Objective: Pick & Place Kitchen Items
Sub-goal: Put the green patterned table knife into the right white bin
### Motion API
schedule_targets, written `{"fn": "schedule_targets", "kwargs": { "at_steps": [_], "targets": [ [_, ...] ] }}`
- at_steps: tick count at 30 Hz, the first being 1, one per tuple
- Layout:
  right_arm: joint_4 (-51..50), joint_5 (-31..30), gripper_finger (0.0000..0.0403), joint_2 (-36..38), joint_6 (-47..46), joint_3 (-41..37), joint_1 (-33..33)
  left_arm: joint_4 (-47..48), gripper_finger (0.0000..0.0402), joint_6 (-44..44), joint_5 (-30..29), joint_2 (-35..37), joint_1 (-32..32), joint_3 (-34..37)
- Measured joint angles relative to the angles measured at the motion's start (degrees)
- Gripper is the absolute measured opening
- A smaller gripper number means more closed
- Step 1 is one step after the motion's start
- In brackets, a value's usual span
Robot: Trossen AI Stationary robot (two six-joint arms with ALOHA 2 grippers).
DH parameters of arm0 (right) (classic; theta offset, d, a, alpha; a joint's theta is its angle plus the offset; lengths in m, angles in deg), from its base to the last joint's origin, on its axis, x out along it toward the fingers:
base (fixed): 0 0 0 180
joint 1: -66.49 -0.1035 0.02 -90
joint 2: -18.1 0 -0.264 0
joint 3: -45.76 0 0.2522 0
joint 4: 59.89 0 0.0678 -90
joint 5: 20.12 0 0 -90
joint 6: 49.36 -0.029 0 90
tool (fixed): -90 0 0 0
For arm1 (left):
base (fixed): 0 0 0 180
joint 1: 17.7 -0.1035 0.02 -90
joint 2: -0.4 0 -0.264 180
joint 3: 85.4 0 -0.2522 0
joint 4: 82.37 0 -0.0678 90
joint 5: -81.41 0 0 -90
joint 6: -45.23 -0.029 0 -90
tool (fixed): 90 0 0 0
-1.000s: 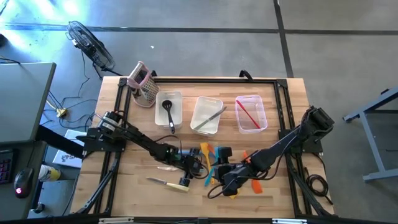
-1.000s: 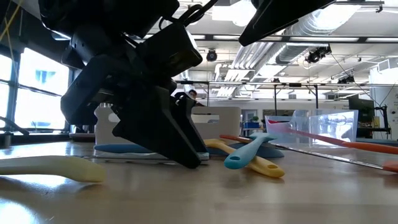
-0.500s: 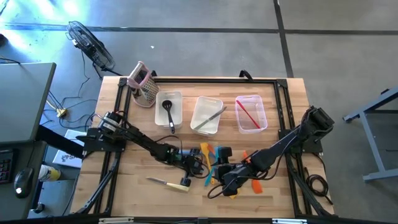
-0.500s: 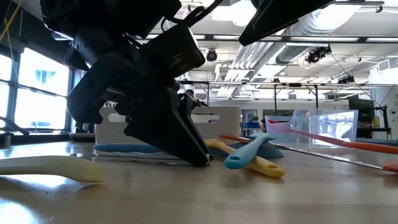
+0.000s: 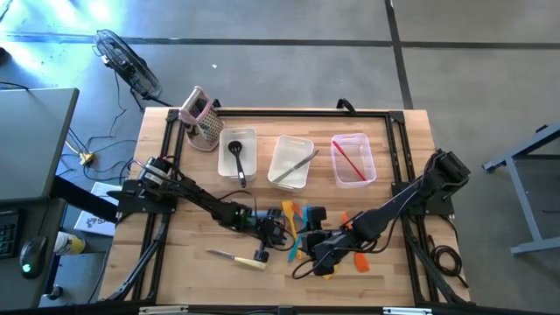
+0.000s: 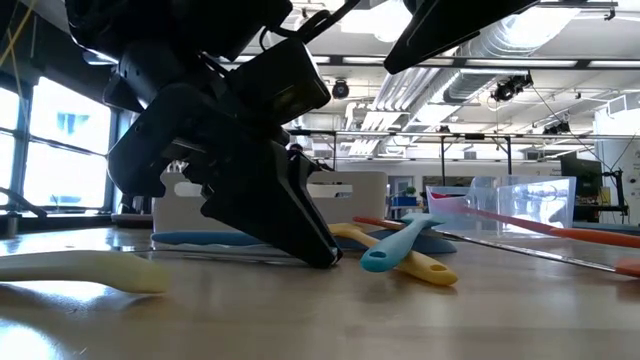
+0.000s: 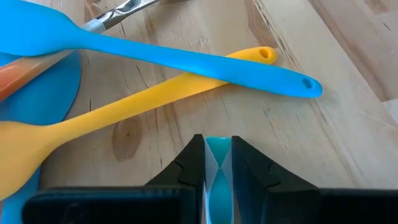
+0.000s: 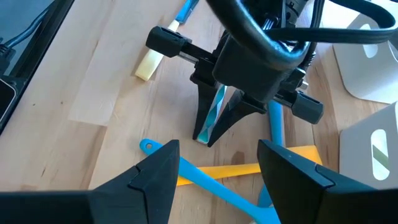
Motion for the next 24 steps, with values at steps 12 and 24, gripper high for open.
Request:
{"fn": "schedule_targets", "kwargs": {
  "at_steps": [12, 24],
  "targets": [
    [-0.03, 0.01, 0.0211, 0.00, 0.00, 0.00, 0.00, 6.48, 0.0048, 0.07, 0.46, 0.02, 0.00, -3.45],
    [-0.20, 0.01, 0.0211, 0.00, 0.00, 0.00, 0.00, 19.37, 0.0048, -1.11, -1.12, -0.22, 0.08, -10.63]
  ]
}}
